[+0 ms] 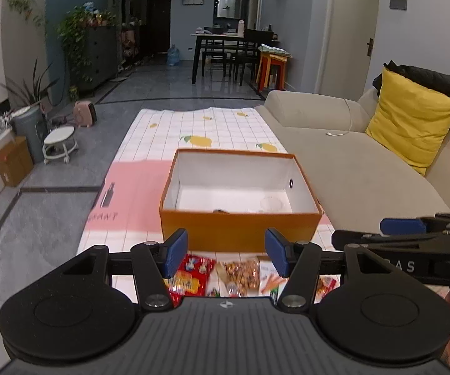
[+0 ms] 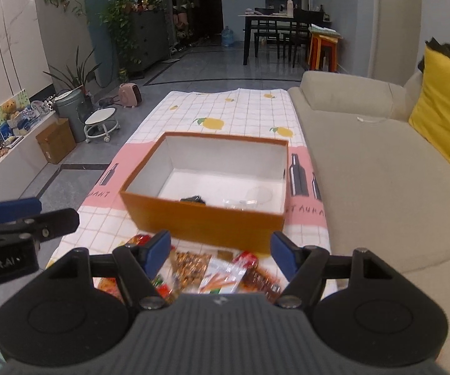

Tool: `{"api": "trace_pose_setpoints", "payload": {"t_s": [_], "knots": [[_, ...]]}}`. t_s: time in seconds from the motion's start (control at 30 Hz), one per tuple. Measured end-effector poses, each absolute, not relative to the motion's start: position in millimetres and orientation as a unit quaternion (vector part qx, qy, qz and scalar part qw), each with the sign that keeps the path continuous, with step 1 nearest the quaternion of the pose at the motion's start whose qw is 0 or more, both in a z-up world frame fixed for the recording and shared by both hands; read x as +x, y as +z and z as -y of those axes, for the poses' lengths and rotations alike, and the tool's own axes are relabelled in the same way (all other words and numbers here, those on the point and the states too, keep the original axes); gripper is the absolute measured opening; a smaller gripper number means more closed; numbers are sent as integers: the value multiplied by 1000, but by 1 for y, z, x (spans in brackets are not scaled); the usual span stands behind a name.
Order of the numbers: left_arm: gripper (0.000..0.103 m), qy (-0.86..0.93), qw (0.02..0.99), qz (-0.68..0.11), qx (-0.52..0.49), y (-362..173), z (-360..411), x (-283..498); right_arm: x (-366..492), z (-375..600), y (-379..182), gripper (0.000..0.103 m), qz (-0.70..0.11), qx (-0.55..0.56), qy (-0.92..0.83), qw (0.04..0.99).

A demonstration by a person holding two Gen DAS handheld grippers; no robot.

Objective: Organize snacks
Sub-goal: 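Withdraw both tools from the box back toward the remaining snacks, then grasp the red Mimi bag with the left tool while the right tool grasps the green raisin bag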

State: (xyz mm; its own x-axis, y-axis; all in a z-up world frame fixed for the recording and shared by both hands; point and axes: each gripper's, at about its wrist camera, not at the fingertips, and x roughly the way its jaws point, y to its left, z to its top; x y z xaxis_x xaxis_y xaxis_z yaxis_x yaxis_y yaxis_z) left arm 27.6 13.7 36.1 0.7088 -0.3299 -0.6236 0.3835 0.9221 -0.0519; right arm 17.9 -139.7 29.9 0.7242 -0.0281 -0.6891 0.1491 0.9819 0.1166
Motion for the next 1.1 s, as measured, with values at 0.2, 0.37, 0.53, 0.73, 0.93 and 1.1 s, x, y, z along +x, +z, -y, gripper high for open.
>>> {"api": "trace_pose_setpoints", "payload": {"t_s": [0.2,0.37,0.53,0.73,0.93,1.1], "knots": [[67,-188,918,-346,48,10,-32,13,-14,120,0,68,-379,87,-46,920],[67,-183,921,-338,63,-11,-44,7,-34,110,-33,68,-389,106,-32,915],[67,-186,908,-369,67,-38,-47,12,-33,110,-59,68,-409,125,-16,904],[73,-164,897,-402,80,-65,-57,24,-16,104,-80,68,-424,125,5,897],[77,-155,883,-438,64,-85,-58,44,6,96,-104,68,-437,93,10,895],[80,-148,874,-455,82,-107,-50,59,21,94,-127,67,-453,79,17,888]]}}
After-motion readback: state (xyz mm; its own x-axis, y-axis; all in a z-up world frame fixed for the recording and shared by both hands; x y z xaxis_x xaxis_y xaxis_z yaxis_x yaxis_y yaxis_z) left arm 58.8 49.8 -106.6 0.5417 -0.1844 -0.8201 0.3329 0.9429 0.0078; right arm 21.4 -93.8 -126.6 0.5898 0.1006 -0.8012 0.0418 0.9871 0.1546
